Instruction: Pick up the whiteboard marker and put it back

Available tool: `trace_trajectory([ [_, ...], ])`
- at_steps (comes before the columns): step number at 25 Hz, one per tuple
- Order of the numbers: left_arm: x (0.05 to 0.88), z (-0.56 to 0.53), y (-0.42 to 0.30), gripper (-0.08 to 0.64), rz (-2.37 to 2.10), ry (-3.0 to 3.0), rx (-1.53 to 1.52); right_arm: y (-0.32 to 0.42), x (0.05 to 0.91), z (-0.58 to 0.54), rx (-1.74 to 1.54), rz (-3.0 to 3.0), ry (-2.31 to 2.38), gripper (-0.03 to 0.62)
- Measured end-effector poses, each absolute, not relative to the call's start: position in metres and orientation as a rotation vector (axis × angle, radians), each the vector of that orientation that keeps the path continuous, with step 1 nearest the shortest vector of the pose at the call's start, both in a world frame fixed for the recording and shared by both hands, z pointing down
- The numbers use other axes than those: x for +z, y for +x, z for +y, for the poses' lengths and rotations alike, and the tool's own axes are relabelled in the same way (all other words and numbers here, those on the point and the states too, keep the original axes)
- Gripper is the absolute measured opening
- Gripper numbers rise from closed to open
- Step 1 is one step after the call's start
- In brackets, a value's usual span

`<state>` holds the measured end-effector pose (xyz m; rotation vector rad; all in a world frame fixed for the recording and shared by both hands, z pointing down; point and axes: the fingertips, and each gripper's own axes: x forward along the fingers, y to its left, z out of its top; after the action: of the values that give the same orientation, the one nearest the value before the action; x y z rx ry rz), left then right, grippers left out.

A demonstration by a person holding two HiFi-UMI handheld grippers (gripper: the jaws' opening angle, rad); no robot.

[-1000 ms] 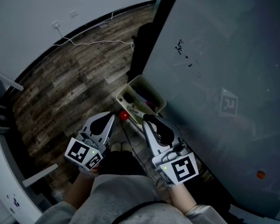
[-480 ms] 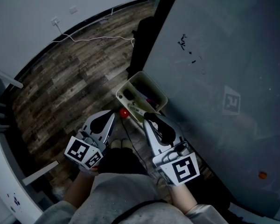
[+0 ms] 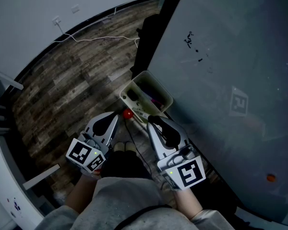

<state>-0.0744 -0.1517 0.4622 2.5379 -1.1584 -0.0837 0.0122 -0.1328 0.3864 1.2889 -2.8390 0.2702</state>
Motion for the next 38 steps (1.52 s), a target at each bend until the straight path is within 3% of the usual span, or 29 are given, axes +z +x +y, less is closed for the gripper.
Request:
trace_trajectory([
  [38, 0.468, -0.127, -0.074, 0.015, -1.143, 2.537, -0.073, 0.02, 0.406, -0.111, 0.319, -2.795, 1.331, 0.092],
])
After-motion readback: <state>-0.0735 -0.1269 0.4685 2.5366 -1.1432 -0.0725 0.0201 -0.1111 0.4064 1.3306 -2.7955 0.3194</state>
